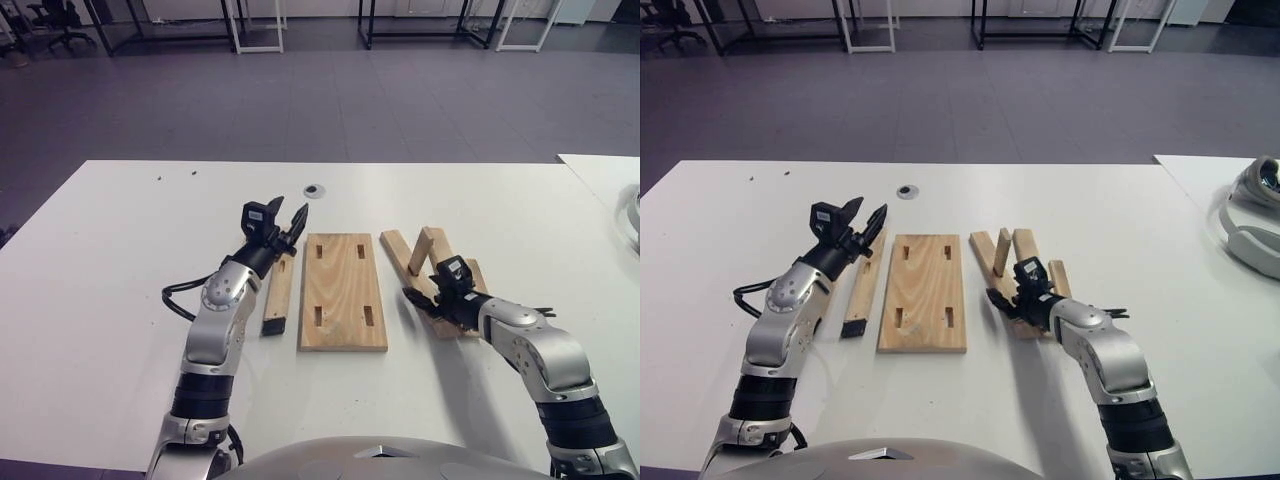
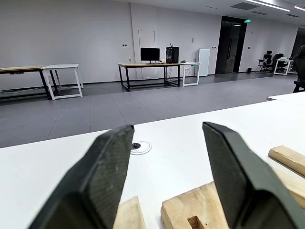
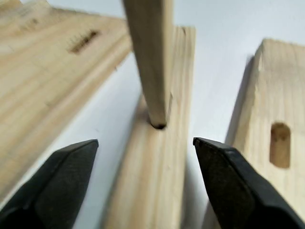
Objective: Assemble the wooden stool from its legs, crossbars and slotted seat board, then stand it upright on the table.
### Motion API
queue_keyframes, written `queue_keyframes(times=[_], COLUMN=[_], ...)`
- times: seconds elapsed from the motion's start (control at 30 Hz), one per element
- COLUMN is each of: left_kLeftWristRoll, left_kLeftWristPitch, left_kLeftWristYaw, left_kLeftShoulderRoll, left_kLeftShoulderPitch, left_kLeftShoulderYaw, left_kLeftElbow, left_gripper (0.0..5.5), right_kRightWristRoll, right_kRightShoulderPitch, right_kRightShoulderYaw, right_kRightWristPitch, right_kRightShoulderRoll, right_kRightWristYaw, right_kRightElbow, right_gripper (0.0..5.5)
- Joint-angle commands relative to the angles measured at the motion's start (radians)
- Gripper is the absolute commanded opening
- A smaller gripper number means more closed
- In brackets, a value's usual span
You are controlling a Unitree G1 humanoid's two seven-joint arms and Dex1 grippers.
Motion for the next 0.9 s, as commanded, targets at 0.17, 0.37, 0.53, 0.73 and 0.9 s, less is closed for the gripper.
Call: queue_keyframes(times=[0.17,0.37,0.53,0.73,0.9], left_kLeftWristRoll=[0.007,-0.138,-0.441,-0.837,-0.857], left_kLeftWristPitch=[0.021,0.241,0.528,0.696,0.697], left_kLeftWristYaw=[0.014,0.027,0.118,0.251,0.275], left_kLeftShoulderRoll=[-0.007,-0.066,-0.188,-0.275,-0.246], left_kLeftShoulderPitch=[-0.007,-0.035,-0.104,-0.213,-0.202], left_kLeftShoulderYaw=[-0.010,0.015,0.150,0.310,0.276], left_kLeftElbow=[-0.007,-0.085,-0.101,-0.083,-0.100], left_gripper=[2.64,3.10,3.37,3.37,2.69], right_kRightWristRoll=[-0.025,0.001,0.065,0.115,0.126], right_kRightShoulderPitch=[0.004,-0.050,-0.103,-0.135,-0.139], right_kRightShoulderYaw=[-0.006,-0.056,-0.070,0.017,0.047], right_kRightWristPitch=[0.073,0.003,-0.102,-0.171,-0.204], right_kRightShoulderRoll=[0.012,0.066,0.033,0.019,0.035], right_kRightWristYaw=[-0.026,-0.018,0.112,0.242,0.256], right_kRightElbow=[0.027,0.036,-0.068,-0.215,-0.248], right_gripper=[2.83,2.07,2.07,2.07,2.07])
